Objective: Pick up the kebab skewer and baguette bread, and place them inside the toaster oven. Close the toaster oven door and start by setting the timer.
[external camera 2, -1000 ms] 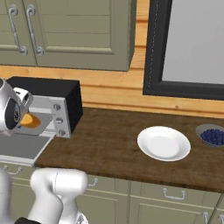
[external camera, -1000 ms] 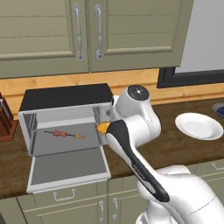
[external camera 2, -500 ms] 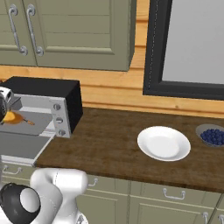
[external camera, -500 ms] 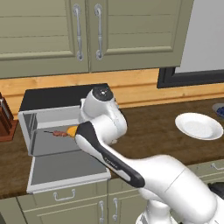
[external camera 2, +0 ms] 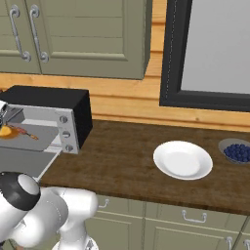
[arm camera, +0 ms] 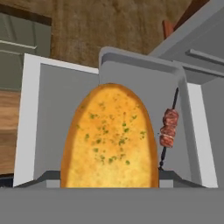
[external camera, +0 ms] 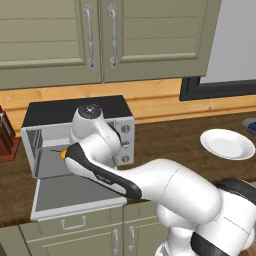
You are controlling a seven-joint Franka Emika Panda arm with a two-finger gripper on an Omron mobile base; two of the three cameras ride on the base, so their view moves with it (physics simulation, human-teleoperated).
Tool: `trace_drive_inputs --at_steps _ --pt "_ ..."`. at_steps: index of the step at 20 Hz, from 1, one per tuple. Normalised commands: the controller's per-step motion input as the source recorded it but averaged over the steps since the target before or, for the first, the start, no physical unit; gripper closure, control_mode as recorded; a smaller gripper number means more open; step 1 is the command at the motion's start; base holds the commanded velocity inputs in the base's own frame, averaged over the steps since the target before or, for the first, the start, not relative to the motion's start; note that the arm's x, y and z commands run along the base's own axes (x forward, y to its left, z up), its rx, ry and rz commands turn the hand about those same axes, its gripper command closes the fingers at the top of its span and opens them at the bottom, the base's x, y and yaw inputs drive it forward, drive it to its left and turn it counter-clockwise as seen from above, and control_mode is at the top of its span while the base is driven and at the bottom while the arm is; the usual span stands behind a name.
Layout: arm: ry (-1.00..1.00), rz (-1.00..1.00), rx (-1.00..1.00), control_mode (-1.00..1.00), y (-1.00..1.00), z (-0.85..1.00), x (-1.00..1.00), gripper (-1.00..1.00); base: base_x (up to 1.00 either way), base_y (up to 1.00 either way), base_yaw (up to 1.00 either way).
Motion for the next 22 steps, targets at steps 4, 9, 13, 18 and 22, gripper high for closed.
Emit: trace_drive_inputs --at_steps 4,9,13,18,22 --pt "0.0 0.0 -0.01 -1.0 0.04 -0.5 0.32 1.0 0.0 0.0 0.0" --pt "0.0 0.0 0.0 -1.0 0.34 -0.21 0.15 1.0 0.0 0.0 0.0" --pt "0.0 0.0 0.0 -1.0 0.08 -0.16 0.07 1.0 0.0 0.0 0.0" --pt "0.0 0.0 0.0 -1.0 0.03 -0.23 0.06 1.0 0.0 0.0 0.0" --pt "0.0 0.0 0.0 -1.0 0.0 -0.05 0.13 1.0 0.0 0.0 0.0"
